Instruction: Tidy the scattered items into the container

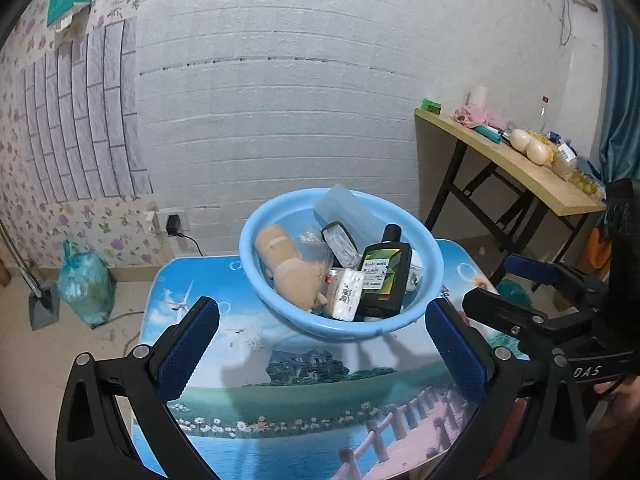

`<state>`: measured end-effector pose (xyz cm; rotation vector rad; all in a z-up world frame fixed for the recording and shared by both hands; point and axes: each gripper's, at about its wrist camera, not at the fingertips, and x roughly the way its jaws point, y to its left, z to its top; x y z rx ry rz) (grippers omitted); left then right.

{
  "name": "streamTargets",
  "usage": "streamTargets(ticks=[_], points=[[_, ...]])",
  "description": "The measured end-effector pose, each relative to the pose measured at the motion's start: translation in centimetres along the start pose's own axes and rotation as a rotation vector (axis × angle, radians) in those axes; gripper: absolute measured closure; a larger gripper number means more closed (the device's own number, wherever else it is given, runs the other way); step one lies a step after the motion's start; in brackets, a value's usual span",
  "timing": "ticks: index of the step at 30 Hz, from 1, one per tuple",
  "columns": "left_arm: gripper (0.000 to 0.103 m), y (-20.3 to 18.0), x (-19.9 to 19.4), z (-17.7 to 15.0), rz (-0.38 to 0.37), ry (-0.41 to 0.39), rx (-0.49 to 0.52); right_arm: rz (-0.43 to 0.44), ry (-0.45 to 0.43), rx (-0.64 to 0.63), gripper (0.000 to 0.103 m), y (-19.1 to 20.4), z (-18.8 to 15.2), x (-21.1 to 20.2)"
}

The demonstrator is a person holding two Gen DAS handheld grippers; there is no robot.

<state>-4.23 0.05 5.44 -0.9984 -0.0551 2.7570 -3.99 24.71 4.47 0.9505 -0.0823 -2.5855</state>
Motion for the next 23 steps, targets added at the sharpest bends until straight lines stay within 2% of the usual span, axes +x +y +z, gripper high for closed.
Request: streamTargets(ticks=[17,23], points=[[0.0,-0.31,0.06,-0.37,0.083,0.005,0.007,0.003,0.007,-0.009,0.0,0.52,-0.37,-0.04],[0.0,-0.42,0.09,-0.39,0.086,0.007,0.008,0.004,0.009,-0.012,0.0,0.55,-0.5,-0.09]])
